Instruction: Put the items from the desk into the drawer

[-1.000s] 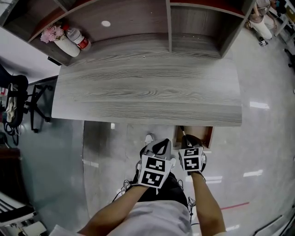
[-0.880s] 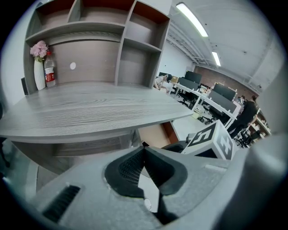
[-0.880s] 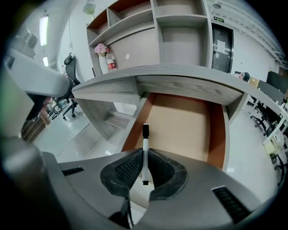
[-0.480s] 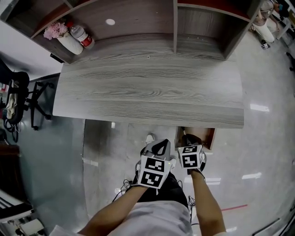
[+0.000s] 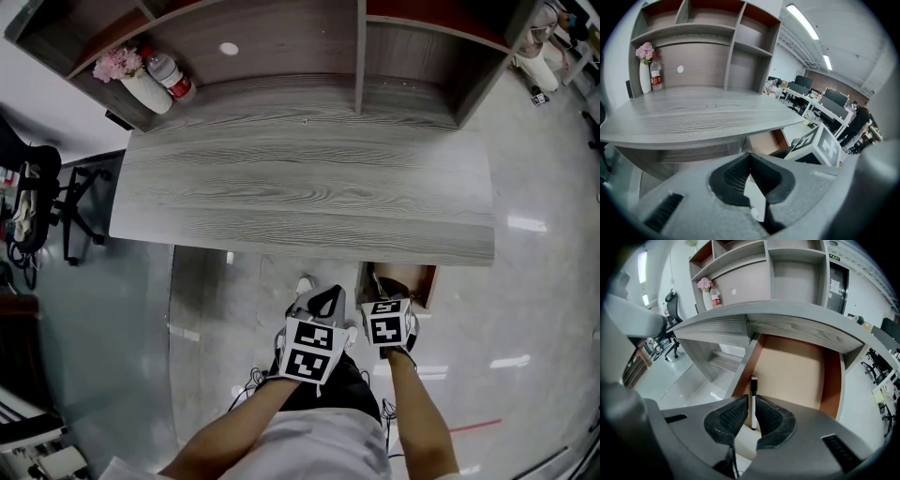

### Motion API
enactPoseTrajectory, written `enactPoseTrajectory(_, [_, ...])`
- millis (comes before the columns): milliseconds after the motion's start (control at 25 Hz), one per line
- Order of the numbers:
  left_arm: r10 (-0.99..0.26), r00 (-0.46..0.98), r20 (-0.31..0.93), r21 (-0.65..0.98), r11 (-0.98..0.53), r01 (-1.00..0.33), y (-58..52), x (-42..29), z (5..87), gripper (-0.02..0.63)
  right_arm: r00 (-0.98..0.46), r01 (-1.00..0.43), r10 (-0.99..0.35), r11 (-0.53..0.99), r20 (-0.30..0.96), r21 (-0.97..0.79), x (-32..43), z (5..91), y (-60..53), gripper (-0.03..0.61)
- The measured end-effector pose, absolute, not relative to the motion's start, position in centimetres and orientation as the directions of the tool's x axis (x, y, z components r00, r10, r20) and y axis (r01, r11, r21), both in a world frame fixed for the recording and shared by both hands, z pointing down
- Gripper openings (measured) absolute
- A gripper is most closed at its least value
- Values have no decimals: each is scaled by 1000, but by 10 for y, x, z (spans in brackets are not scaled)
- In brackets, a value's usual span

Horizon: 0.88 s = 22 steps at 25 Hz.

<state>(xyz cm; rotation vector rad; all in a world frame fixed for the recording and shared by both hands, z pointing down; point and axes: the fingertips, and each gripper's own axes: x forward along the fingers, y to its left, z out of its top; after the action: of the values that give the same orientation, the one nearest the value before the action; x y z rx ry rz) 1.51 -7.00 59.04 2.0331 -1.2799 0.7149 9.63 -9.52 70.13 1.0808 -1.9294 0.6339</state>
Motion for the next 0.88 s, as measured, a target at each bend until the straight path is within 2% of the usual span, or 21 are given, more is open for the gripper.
enactPoseTrajectory(280, [-596, 391, 701, 216, -344, -914, -75, 16, 572, 3, -354, -883, -513, 459, 782, -98, 94, 654, -84, 26])
enactPoseTrajectory(880, [-674, 437, 596, 188, -412, -892, -69, 34, 492, 3, -460, -871, -693, 475, 555, -129, 82, 499, -74, 2])
